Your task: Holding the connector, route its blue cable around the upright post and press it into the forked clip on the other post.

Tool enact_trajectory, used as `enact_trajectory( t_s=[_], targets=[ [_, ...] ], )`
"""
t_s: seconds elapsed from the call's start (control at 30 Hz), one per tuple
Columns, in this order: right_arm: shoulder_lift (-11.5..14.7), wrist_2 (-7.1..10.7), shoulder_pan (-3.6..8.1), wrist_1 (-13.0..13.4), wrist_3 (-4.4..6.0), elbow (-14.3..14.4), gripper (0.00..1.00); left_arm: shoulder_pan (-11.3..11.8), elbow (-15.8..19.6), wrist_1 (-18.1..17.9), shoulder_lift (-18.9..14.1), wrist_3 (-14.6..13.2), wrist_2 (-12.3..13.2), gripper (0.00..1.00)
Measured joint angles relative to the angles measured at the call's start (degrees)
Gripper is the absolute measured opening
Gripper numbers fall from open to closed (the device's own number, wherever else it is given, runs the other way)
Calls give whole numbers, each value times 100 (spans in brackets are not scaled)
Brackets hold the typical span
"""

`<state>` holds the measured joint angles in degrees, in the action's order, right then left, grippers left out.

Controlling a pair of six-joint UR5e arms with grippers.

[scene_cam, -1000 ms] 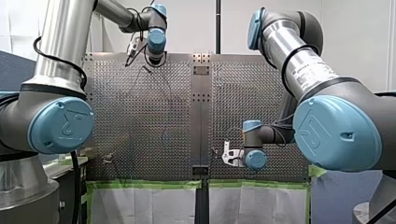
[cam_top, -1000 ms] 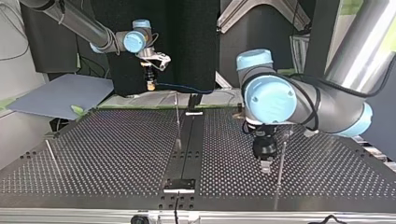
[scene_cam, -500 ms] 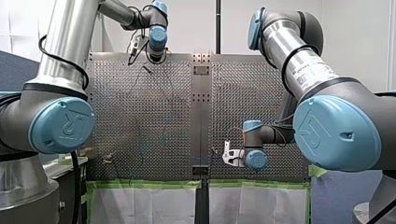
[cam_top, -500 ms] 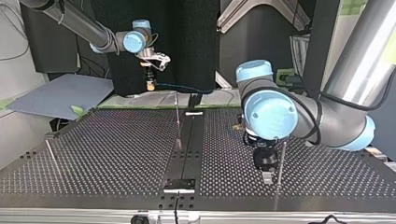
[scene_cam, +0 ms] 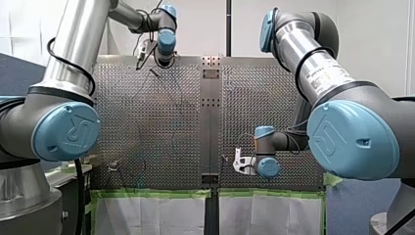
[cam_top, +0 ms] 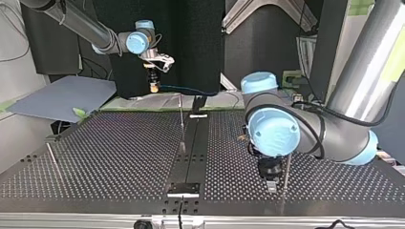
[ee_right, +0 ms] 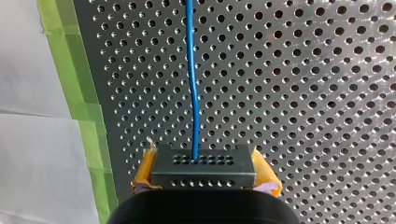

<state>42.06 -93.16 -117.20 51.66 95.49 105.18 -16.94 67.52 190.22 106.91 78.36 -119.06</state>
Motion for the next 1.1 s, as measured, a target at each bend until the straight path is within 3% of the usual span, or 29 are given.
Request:
enact_trajectory(
  t_s=[0.47,0.7,1.1],
  targets=[
    [0,1,-6,1,-2,-1,0,-132,-9,224,358,35,-180,100],
    [0,0,-7,3,0,0,0,-255,7,333,392,-14,-477,100],
    [-1,3,-3,1,2,0,0,-408,65,57,522,-258,-779,100]
  ],
)
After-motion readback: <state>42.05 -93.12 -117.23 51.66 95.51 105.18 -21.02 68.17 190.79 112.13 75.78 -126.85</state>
